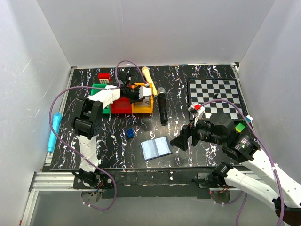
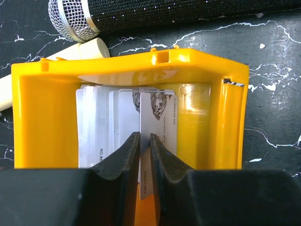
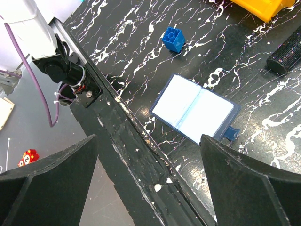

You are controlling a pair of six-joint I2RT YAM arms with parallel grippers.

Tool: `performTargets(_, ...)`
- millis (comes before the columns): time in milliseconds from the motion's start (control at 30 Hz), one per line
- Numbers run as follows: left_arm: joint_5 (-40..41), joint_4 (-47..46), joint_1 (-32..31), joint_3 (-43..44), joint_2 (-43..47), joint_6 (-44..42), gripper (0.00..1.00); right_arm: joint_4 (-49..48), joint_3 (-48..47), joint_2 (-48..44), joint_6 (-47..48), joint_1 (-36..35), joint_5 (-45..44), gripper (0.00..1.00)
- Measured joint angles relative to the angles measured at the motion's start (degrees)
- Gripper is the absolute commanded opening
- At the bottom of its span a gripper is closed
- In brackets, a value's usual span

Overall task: Take the credit cards out of the card holder
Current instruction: Place the credit card in the storage box.

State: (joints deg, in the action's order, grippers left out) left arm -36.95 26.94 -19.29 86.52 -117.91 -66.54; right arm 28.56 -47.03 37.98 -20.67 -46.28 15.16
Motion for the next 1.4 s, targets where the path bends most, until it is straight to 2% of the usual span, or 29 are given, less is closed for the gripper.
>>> performTargets(267,0.8,-1.0,-0.4,-0.7,0.0,0.8,0.17,0.0,0.0,0.0,0.0,0.0,0.0,0.97)
performTargets(433,1.4,-2.7,-0.4,-0.7,0.0,2.0,0.25,0.0,0.0,0.0,-0.1,0.0,0.0,0.98)
performTargets(500,1.7,-3.5,-0.4,-0.7,0.2,2.5,0.33,0.0,0.0,0.0,-0.1,0.0,0.0,0.98)
performTargets(567,1.9,-4.2,-0.4,-0.8,0.4,2.9,0.49,0.0,0.0,0.0,-0.1,0.0,0.1,0.98)
performTargets(633,2.2,-5.0,-0.5,-0.9,0.8,3.2,0.52,0.0,0.0,0.0,-0.1,0.0,0.2,0.98)
performTargets(667,2.5,-5.3,-0.5,-0.9,1.0,3.5,0.98,0.0,0.0,0.0,-0.2,0.0,0.2,0.98)
performTargets(867,5.1,-8.7,-1.4,-3.7,5.3,5.9,0.98,0.0,0.0,0.0,-0.8,0.0,0.0,0.98)
performTargets(1000,10.6,-13.7,-3.8,-8.2,13.7,11.3,0.98,0.9,-0.2,2.6,-1.9,0.0,-2.2,0.98)
performTargets(1100,18.2,-17.7,-8.3,-13.1,23.4,18.2,0.98,4.1,-1.3,7.9,-2.9,0.0,-5.5,0.98)
performTargets(1167,26.7,-18.8,-12.2,-14.8,29.9,29.0,0.98,5.3,-1.5,11.3,-3.5,0.0,-7.3,0.98)
performTargets(1200,28.1,-18.6,-13.9,-14.8,31.1,31.9,0.98,6.1,-1.5,12.9,-3.7,0.1,-8.2,0.96)
performTargets(1233,30.5,-17.7,-15.0,-14.4,32.8,38.5,0.98,6.7,-1.4,14.2,-4.0,0.1,-9.1,0.94)
performTargets(1300,29.5,-15.7,-13.3,-15.1,36.0,51.7,0.98,7.3,-1.2,15.8,-4.6,0.2,-10.5,0.87)
performTargets(1400,24.1,-16.2,-5.2,-23.6,42.6,70.2,0.98,7.1,-0.3,17.8,-5.2,0.2,-11.7,0.81)
